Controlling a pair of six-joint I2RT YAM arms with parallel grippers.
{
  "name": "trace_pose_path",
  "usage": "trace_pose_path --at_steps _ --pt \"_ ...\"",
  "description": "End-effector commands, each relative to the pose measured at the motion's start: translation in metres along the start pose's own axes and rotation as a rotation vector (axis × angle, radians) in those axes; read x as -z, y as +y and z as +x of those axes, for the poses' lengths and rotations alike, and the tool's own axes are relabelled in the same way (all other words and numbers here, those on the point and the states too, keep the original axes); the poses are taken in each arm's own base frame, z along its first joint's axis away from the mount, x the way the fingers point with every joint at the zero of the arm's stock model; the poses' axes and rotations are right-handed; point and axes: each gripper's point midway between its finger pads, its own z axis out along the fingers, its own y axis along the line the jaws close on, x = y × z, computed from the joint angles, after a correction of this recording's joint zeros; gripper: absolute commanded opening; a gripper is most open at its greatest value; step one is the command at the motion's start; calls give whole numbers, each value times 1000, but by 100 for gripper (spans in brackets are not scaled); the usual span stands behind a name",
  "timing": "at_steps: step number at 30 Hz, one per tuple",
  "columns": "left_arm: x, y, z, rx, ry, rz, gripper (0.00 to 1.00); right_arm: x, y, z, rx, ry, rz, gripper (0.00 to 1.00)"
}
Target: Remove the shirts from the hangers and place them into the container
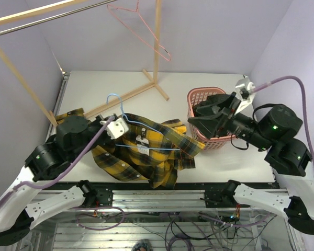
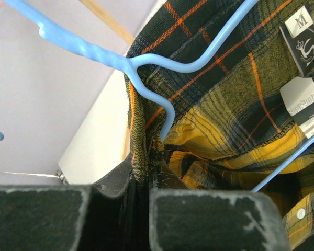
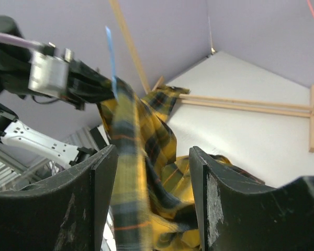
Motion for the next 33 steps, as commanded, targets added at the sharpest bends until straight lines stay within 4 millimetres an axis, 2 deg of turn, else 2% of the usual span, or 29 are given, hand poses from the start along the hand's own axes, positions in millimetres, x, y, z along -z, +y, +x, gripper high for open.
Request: trace_pose_path --at_steps 1,6,11,14,23,33 --pt "-21 -16 15 -11 42 43 7 5 8 -17 15 -45 -31 57" --pt "-23 -7 11 5 42 -3 7 -9 15 9 6 78 -96 61" --pt "-25 -1 7 17 45 -27 7 -20 -3 55 -10 232 -30 61" --pt "-27 0 6 19 50 -26 7 -24 -10 74 -9 293 -11 61" --pt "-31 -1 8 19 63 -27 7 -29 -11 84 7 330 -24 62" --pt "-36 2 2 28 74 -27 7 -30 -24 104 42 396 16 63"
